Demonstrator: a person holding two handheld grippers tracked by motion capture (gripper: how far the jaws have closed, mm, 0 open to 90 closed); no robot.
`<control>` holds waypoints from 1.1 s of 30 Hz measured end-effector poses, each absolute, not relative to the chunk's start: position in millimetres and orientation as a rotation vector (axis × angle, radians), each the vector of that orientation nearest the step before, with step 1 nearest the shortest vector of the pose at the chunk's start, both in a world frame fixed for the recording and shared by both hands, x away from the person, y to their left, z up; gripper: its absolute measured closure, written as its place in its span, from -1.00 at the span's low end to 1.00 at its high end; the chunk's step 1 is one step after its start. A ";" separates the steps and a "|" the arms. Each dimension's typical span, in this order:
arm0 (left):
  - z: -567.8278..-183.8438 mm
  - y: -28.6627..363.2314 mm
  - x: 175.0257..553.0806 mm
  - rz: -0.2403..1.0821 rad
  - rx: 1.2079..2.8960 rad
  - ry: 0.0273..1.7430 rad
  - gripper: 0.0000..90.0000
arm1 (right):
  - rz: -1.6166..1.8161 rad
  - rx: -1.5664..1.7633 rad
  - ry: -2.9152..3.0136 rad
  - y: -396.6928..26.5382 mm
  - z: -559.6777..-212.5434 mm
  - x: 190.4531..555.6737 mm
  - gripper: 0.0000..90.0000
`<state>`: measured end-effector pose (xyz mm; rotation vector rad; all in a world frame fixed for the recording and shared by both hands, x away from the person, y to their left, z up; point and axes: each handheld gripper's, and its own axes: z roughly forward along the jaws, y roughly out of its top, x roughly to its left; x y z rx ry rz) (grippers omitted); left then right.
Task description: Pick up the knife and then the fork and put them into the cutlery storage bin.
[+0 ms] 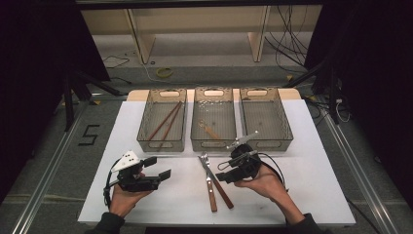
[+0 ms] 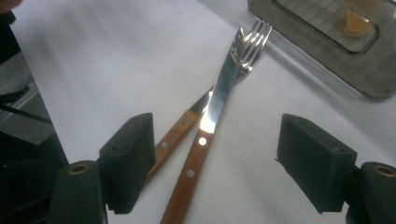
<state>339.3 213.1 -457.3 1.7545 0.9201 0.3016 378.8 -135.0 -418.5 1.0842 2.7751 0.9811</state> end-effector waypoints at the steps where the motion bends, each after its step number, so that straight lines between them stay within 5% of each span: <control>1: -457.4 213.1 339.4 0.301 1.754 0.921 -0.58 | 0.973 1.077 2.777 -134.6 -419.4 378.2 -0.37; 33: -458.4 210.6 338.8 0.299 1.776 0.905 -0.58 | 0.634 0.973 2.898 -105.0 -451.4 365.6 0.11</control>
